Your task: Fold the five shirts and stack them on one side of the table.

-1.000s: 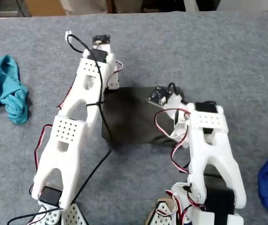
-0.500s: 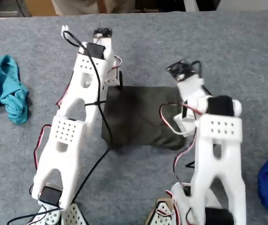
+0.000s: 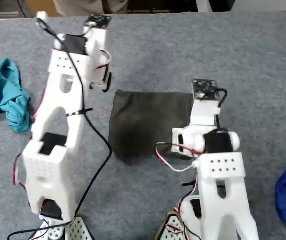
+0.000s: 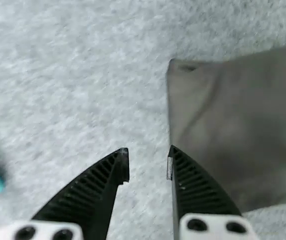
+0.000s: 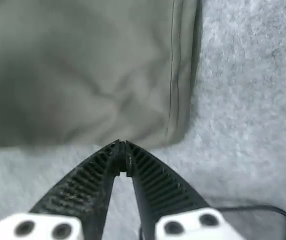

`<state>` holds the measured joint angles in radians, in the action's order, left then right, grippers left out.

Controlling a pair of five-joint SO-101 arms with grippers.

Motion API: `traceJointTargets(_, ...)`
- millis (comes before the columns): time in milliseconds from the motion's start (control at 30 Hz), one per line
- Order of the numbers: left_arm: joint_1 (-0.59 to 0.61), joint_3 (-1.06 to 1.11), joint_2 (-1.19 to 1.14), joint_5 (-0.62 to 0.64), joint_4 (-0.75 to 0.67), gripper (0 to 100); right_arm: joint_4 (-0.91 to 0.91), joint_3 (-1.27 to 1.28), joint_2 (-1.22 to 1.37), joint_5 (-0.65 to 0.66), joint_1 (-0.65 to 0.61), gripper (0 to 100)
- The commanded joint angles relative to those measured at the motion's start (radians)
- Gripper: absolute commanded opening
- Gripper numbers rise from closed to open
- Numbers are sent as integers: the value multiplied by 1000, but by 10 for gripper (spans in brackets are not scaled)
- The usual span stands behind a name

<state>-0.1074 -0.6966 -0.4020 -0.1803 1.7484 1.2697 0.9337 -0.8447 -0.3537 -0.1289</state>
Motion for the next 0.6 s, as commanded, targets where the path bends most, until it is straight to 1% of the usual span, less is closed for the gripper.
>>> traceJointTargets(0,69,89,142,-21,12,138,-133,87,-61,-130,-35,40)
traceJointTargets(100,132,189,200,-20,12,138,-206,131,-70,-241,-56,182)
traceJointTargets(167,167,238,237,-21,12,140,-213,122,-68,-298,-70,286)
traceJointTargets(200,180,253,249,-21,12,140,-212,116,-64,-341,-85,319)
traceJointTargets(233,190,267,262,-23,12,140,-210,116,-62,-390,-97,326)
traceJointTargets(300,206,288,283,-23,12,140,-219,116,-62,-474,-116,309)
traceJointTargets(367,213,302,295,-21,12,141,-229,119,-61,-523,-148,276)
traceJointTargets(467,213,315,308,-17,12,140,-292,156,-42,-557,-197,239)
traceJointTargets(567,212,315,309,-14,12,139,-301,153,-1,-562,-209,237)
